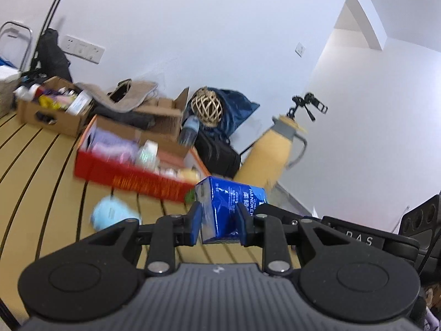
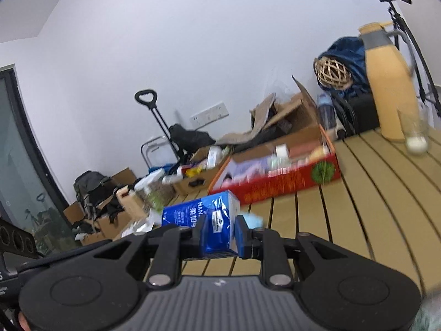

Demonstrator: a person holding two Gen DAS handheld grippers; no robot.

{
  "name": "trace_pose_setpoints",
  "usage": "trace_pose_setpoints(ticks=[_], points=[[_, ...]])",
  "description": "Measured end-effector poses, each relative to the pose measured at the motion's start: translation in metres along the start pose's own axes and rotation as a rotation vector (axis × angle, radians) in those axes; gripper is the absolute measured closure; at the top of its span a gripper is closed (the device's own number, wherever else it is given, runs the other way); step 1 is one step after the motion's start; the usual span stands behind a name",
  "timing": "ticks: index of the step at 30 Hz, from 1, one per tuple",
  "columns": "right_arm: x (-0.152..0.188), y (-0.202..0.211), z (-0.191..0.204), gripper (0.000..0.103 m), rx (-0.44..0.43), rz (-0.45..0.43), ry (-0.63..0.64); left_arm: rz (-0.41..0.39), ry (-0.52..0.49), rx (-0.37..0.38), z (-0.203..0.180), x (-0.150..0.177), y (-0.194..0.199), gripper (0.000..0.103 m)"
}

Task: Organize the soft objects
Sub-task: 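Carry the blue carton into the box with the right tool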

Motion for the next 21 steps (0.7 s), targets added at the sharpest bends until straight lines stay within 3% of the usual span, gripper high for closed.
trace_pose_setpoints(ticks=[3, 7, 11, 16, 17, 18, 21], points=[[-0.035, -0.06, -0.015, 0.083, 0.004, 0.005, -0.015, 0.01, 0.01, -0.01, 0.022, -0.032, -0.057, 0.077], [-0.058, -0.154, -0.042, 0.083, 0.01, 0.078, -0.07, 0.062, -0.004, -0.094, 0.066, -0.055, -0.133, 0.077], [-0.046, -0.236, -0.082, 0.083, 0.004, 0.191, -0.187, 0.156, -0.012, -0.175, 0.108, -0.053, -0.193, 0.077], [-0.001, -0.311, -0.143, 0.083, 0.014, 0.371, -0.413, 0.28, -0.072, -0.238, 0.144, -0.025, -0.246, 0.076], [0.003, -0.319, -0.152, 0.093, 0.035, 0.385, -0.409, 0.29, -0.096, -0.255, 0.148, -0.019, -0.256, 0.076], [0.002, -0.323, -0.156, 0.096, 0.045, 0.385, -0.372, 0.312, -0.105, -0.249, 0.15, -0.013, -0.263, 0.076], [0.0, -0.331, -0.157, 0.086, 0.121, 0.418, -0.22, 0.382, -0.094, -0.236, 0.153, 0.006, -0.284, 0.076]])
Point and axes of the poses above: each gripper's, at about its wrist camera, not at the fingertips, and y roughly against the way its jaws point, z to its left, x to its underside, the point moved 10 cm from there along -y, roughly the way its jaws point, and after that the axes turned 9 degrees about -z, right-handed, at the moved point
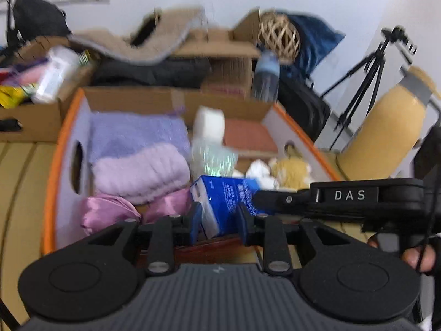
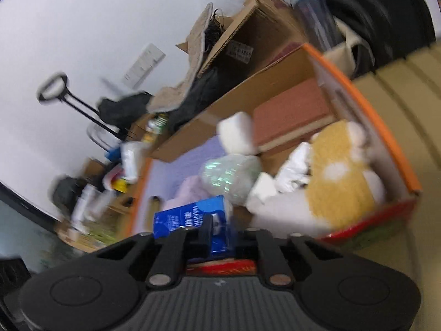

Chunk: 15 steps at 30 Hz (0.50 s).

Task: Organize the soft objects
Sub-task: 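Carry the blue carton into the box with the right tool, then open the right tool and withdraw both tools back over the table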

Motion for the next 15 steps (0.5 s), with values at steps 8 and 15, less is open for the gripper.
trace_pose_setpoints(ticks=[8, 15], points=[[0.005, -0.009, 0.014, 0.088, 0.13, 0.018, 0.265, 0.025, 0.028, 0.008, 0.013, 0.013, -0.022, 0.074], [0.037, 0.012, 0.029, 0.086, 0.13, 0.05, 0.334, -0.008, -0.01, -0.012, 0.024, 0.027, -0.003, 0.076]])
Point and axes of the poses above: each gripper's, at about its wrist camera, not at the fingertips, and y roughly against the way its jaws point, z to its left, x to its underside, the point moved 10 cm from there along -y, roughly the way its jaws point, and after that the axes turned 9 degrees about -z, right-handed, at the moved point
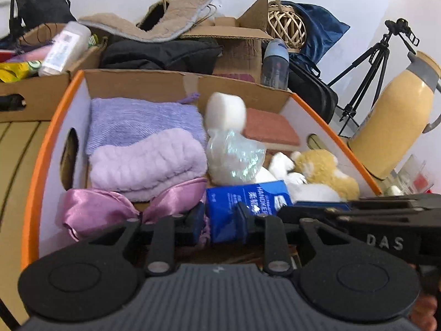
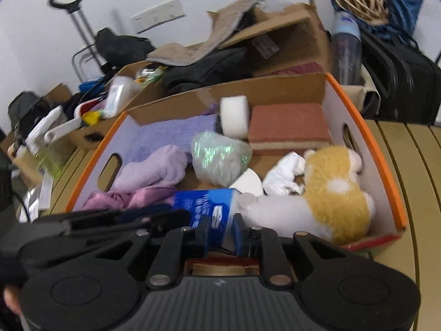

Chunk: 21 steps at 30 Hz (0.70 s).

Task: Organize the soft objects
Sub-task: 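Open the right tool and withdraw both tools back over the table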

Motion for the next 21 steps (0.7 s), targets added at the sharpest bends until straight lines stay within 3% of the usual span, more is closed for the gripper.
trace_pose_setpoints(ticks=[7, 12, 16, 21], points=[[0.014, 0.023, 0.021, 0.085, -0.037, 0.036, -0.055, -0.008, -0.041, -0.004, -0.002, 0.0, 0.035, 0.07], [-0.014, 0.083, 0.019, 0.081, -0.021, -0.071, -0.067, -0.082, -0.079, -0.01, -0.011, -0.021, 0.102, 0.057], [-0.042, 0.152, 0.013, 0.065, 0.025, -0.184, -0.047, -0.168, -0.117, -0.018, -0.021, -0.041, 0.165, 0.049], [-0.034, 0.216, 0.005, 0.06, 0.071, -0.253, -0.055, -0.249, -0.137, -0.024, -0.034, -0.039, 0.228, 0.039]])
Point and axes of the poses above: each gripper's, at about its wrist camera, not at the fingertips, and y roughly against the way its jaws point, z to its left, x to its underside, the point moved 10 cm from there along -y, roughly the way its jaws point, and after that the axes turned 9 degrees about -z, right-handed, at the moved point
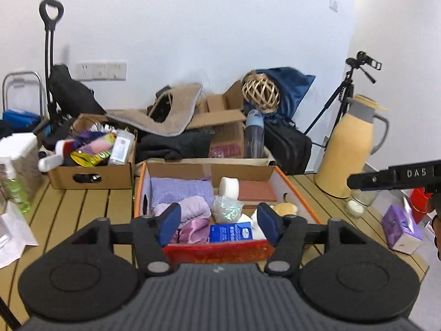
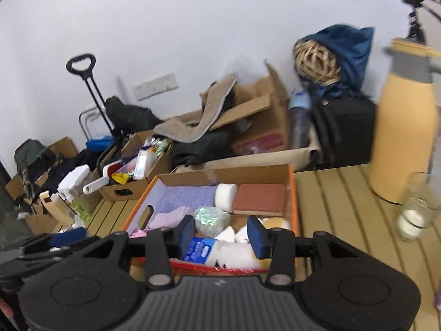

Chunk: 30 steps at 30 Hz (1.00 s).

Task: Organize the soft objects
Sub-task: 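Open the right tool and withdraw both tools back over the table, then grasp the light-blue fuzzy plush with the right tool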

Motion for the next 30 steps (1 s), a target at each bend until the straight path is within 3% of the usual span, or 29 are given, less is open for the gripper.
trace_pose_setpoints(ticks=[4, 7, 9, 15, 17, 18, 21, 23, 27, 30], points=[[0.018, 0.045, 0.001, 0.058, 0.002, -0.041, 0.0, -0.054, -0.024, -0.021, -0.007, 0.008, 0.049, 0.035], [0.042, 0.087, 0.011, 0.051, -0.016, -0.127, 0.043, -0.082, -0.01, 0.036, -0.018, 0.032, 0.098, 0.029], [0.068, 0.118, 0.02, 0.049, -0.02, -0.167, 0.08, -0.102, -0.004, 0.061, -0.023, 0.052, 0.133, 0.023], [0.156, 0.207, 0.052, 0.045, -0.071, -0.232, 0.167, -0.21, -0.002, 0.024, -0.036, 0.12, 0.245, 0.004], [0.187, 0.236, 0.058, 0.033, -0.086, -0.248, 0.145, -0.235, 0.004, 0.002, -0.037, 0.144, 0.279, 0.002], [0.204, 0.248, 0.062, 0.031, -0.097, -0.248, 0.135, -0.234, 0.007, 0.001, -0.038, 0.155, 0.292, 0.001], [0.251, 0.271, 0.081, 0.031, -0.163, -0.196, 0.182, -0.21, -0.001, -0.011, -0.042, 0.173, 0.314, 0.001], [0.266, 0.275, 0.09, 0.031, -0.163, -0.18, 0.221, -0.228, -0.018, -0.009, -0.045, 0.171, 0.322, 0.001], [0.264, 0.273, 0.096, 0.031, -0.16, -0.189, 0.207, -0.269, -0.032, -0.008, -0.048, 0.162, 0.328, 0.0], [0.262, 0.268, 0.097, 0.031, -0.158, -0.206, 0.203, -0.257, -0.027, -0.006, -0.048, 0.162, 0.314, 0.0]])
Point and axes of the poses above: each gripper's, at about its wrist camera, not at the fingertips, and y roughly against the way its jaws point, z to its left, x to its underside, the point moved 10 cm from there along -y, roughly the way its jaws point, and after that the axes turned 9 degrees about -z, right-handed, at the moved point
